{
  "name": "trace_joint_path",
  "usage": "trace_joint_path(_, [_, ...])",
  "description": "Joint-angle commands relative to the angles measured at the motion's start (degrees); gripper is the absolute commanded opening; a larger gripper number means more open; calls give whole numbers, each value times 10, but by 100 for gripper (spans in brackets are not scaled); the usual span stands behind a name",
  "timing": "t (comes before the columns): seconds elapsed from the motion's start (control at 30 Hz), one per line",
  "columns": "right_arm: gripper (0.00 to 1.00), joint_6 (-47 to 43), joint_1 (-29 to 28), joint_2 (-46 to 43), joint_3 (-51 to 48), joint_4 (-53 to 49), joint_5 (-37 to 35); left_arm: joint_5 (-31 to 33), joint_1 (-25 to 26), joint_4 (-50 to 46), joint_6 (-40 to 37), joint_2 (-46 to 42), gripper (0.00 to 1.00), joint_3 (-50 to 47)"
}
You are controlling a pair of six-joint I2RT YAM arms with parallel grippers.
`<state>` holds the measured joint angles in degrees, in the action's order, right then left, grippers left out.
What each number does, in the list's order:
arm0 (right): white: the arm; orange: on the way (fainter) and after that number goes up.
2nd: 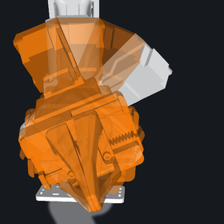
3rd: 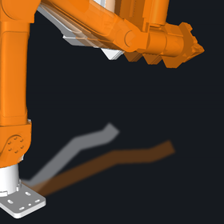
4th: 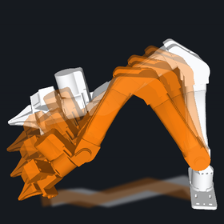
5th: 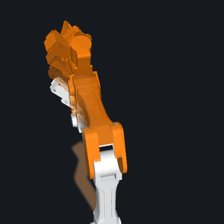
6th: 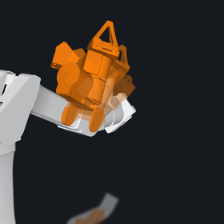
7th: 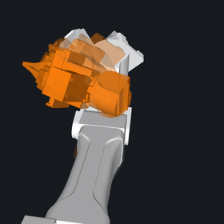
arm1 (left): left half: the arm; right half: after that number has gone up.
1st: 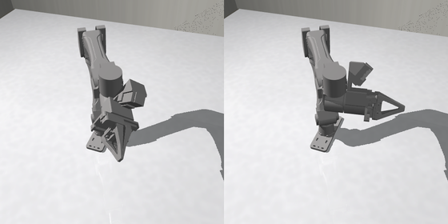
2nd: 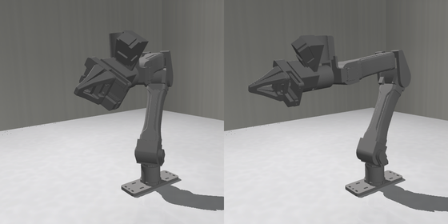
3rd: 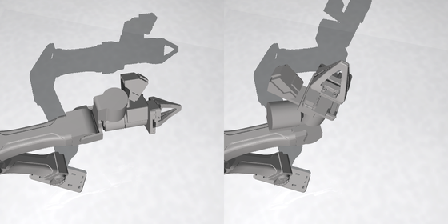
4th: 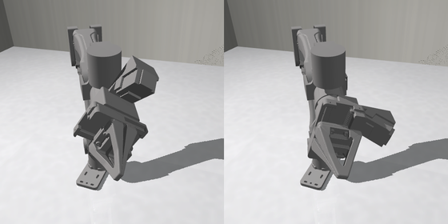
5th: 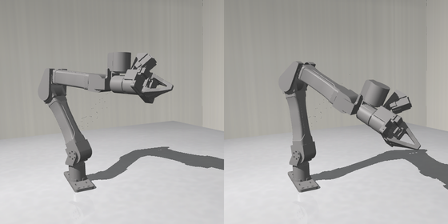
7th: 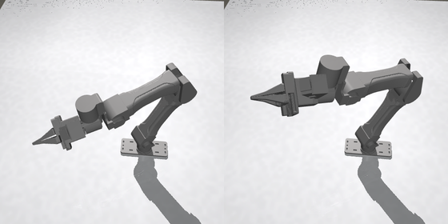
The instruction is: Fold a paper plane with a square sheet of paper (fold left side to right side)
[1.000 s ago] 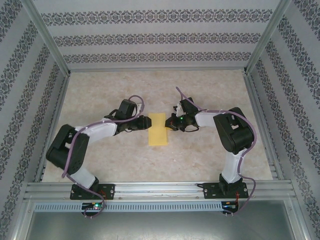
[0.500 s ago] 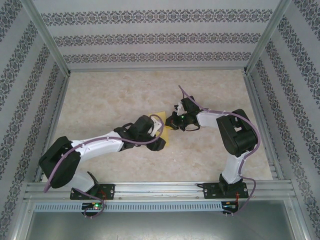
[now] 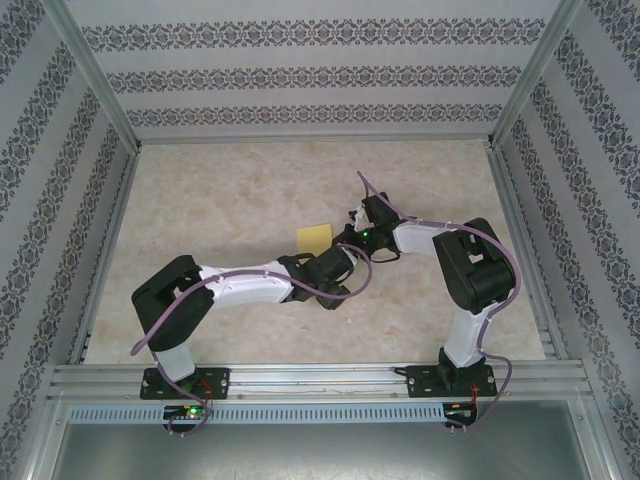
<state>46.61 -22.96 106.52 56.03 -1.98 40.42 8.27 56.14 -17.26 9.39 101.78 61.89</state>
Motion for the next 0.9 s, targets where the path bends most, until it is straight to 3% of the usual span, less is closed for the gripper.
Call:
trace_joint_path(0.0, [0,1,5,-11,3,-9,4,66,9,-46,-10,16,69,21])
trace_joint_path(0.2, [0,-9,5,-9,7,-20,-2,71,9,-41,-6,14,44,21])
trace_joint_path(0.37, [0,-28,7,-11,16,-39,-5,59,8,-41,0,4,18,18])
trace_joint_path(0.5, [10,-50,15,-29,21,-49,-5,32,3,-44,12,-2,2,21])
trace_joint_path(0.7, [30,-78,39,-92,2,-51,-21,-60,-29,-13,37,-33,0,-1])
trace_joint_path(0.87, [34,-103,69,-157,-50,-51,-32,-177,-73,30,71,-52,0,-27])
